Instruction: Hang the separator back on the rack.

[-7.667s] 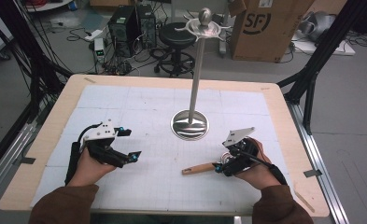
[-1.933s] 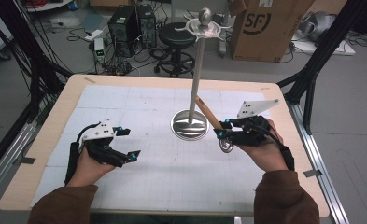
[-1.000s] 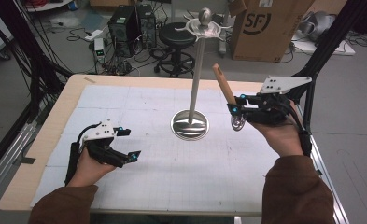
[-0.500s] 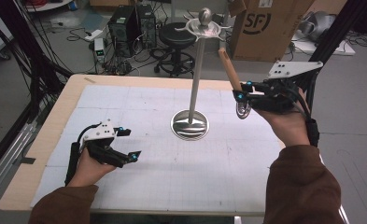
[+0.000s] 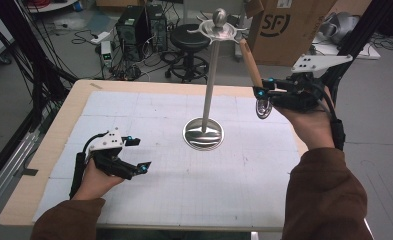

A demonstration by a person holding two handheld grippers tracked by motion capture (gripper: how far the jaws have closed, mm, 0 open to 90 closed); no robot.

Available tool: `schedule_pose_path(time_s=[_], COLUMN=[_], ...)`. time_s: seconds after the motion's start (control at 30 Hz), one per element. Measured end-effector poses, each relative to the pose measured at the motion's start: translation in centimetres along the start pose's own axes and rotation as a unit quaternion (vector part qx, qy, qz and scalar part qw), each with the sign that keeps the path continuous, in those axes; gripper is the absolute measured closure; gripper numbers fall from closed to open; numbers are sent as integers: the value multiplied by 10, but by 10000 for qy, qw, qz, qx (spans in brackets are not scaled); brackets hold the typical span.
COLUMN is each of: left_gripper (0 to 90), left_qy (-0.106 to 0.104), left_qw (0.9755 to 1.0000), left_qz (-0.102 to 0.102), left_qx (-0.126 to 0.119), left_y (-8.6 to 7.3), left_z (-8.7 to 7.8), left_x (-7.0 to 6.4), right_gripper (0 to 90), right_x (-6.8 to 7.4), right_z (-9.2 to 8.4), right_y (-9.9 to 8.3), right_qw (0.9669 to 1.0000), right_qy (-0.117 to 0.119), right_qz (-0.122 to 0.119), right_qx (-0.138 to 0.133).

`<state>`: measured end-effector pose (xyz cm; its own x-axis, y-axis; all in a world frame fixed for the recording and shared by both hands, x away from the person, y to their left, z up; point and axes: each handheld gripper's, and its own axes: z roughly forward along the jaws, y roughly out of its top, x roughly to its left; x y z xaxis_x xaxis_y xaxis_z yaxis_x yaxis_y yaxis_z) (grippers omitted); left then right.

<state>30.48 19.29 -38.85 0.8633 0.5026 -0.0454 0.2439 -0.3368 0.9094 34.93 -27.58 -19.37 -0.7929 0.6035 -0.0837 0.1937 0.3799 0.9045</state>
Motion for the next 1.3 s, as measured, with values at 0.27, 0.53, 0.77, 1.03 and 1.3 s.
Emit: schedule_pose_path(time_s=[0.27, 0.53, 0.77, 1.03, 1.3], left_gripper=[110, 110, 110, 110, 110], left_qy=[2, -6, -1, -6, -7], left_qw=[10000, 10000, 10000, 10000, 10000], left_qz=[3, -13, -13, -24, -37], left_qx=[6, 1, -14, -18, -35], left_y=[0, 0, 0, 0, 0], left_z=[0, -1, -1, -1, -1], left_x=[0, 0, 0, 0, 0], right_gripper=[691, 691, 691, 690, 688], right_x=[-4, -5, -6, -7, -7], right_z=[5, 13, 20, 31, 46], right_y=[4, 6, 5, 3, 4], right_qw=[10000, 9999, 9998, 9996, 9995], right_qy=[5, 48, 96, 148, 209], right_qz=[92, 107, 156, 244, 245], right_qx=[26, 56, 12, -29, 58])
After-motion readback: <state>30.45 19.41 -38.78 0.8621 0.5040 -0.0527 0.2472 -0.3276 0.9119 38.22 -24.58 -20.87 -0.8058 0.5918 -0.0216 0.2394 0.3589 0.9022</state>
